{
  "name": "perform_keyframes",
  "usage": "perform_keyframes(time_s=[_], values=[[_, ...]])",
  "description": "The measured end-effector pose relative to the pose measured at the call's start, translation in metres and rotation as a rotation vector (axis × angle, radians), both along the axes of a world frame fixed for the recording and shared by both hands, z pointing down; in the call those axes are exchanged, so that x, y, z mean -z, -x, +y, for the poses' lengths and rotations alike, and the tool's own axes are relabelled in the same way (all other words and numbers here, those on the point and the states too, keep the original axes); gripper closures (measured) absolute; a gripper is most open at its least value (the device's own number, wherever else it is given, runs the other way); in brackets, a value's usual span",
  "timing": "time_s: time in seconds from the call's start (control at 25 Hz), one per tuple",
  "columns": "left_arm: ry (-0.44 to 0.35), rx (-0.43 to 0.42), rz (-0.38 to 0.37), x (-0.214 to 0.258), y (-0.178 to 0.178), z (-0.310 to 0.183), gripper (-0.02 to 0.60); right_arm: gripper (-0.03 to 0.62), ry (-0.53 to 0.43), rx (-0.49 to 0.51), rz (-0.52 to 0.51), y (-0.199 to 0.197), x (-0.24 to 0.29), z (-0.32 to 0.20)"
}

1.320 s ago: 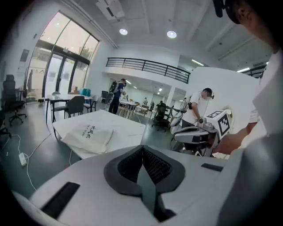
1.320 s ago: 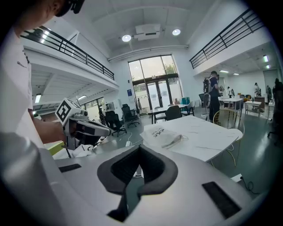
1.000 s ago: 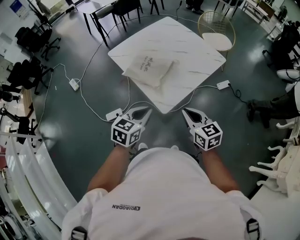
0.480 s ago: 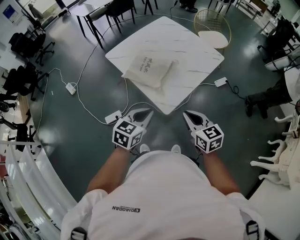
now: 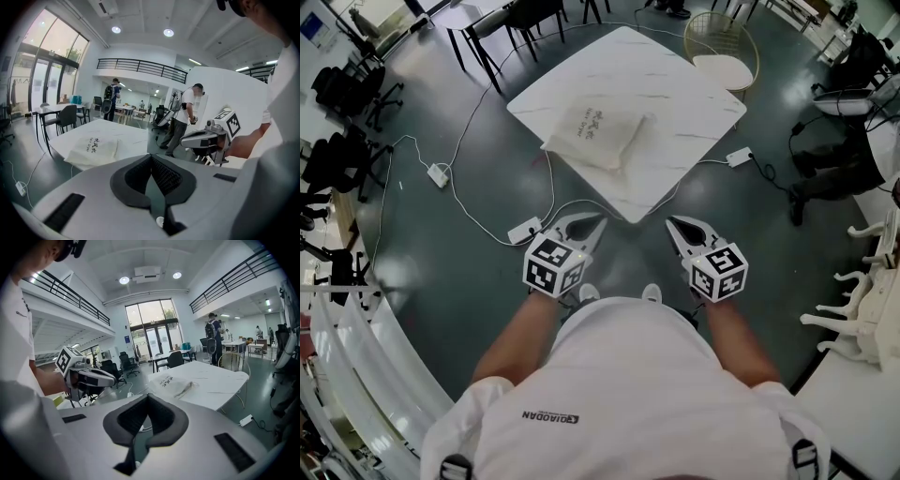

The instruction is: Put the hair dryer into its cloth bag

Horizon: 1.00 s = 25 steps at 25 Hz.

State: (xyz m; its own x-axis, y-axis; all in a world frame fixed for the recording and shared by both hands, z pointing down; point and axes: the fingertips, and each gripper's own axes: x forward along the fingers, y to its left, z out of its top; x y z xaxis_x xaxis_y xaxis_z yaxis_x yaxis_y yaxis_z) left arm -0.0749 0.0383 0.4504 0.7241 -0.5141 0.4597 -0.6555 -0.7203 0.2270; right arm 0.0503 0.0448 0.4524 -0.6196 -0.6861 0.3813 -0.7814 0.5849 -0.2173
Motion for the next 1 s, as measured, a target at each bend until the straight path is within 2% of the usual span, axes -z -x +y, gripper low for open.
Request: perform_keyframes(time_s=[0.32,1.0], values=[[-0.025,-0.008,-0.028,0.0006,-0.0023,-0.0001,0.554,0.572,0.009,0.003,-0.005,-0.0009,-0.0035,0.0013],[-0.018,0.023,-0.015,0.0006,0.0018,-0.0004,0.554,0.572,0.017,0.021,-0.001,0.001,-0.0059,0.0002]])
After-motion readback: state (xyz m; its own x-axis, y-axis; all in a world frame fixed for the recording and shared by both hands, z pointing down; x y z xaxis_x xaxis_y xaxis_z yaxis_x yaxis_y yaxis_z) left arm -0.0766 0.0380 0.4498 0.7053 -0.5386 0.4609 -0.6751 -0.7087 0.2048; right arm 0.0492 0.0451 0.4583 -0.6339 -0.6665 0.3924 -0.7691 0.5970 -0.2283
